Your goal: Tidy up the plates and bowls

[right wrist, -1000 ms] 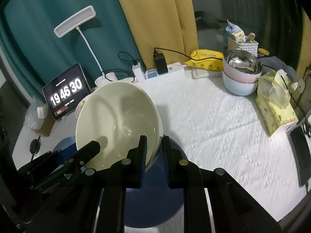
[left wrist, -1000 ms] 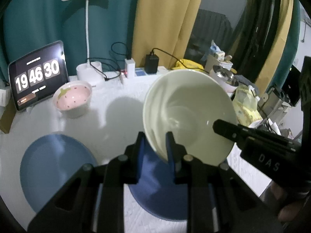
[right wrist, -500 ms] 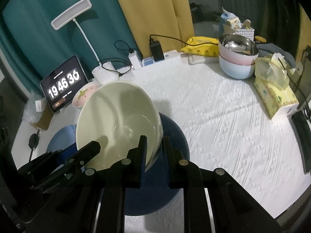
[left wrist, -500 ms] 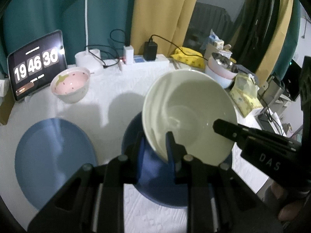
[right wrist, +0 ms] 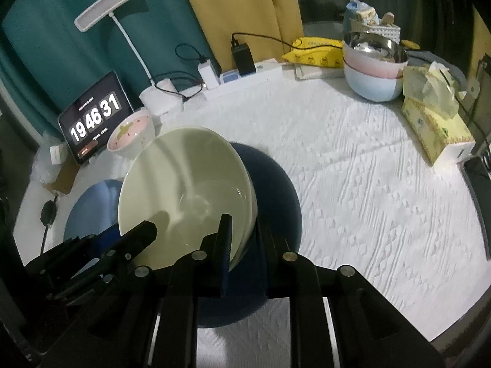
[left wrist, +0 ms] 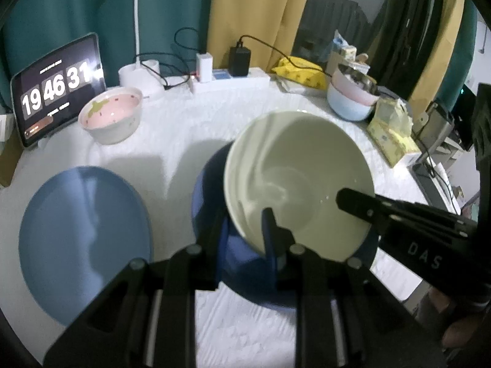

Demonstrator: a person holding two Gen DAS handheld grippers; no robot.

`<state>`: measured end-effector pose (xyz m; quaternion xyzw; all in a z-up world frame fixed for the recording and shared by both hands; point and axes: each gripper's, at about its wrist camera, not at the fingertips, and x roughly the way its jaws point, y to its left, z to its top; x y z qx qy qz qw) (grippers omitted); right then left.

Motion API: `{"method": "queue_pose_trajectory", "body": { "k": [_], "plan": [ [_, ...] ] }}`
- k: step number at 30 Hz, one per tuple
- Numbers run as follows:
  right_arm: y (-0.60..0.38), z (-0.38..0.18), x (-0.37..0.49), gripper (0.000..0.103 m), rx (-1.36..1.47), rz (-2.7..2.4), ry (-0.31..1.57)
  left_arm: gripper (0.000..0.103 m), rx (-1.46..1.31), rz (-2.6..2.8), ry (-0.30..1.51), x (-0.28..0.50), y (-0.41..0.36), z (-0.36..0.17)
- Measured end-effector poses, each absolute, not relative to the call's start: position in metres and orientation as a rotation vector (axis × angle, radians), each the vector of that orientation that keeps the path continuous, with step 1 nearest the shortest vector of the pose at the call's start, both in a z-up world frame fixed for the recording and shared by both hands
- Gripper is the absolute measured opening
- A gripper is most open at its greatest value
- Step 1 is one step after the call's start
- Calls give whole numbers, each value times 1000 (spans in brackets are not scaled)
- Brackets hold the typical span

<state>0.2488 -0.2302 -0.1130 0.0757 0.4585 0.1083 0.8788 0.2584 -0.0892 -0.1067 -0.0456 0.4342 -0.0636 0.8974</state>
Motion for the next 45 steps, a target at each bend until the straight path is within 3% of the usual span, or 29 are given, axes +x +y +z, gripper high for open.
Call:
{"method": "queue_pose_trajectory", "body": {
  "k": [26,34,37,45],
  "plan": [
    [-238,-101,250,22,119,169,897,24,-84,-140,871,254,-85,-94],
    [-224,-86,255,23,97,196,861,29,-103,-129,840,254,-72,-85],
    [-216,-83,258,32,88,210,854,33,-114,-120,828,254,-64,-81],
    [-191,-75,266,33,52,243,845,37,-136,-97,804,257,-40,-75]
  ]
}}
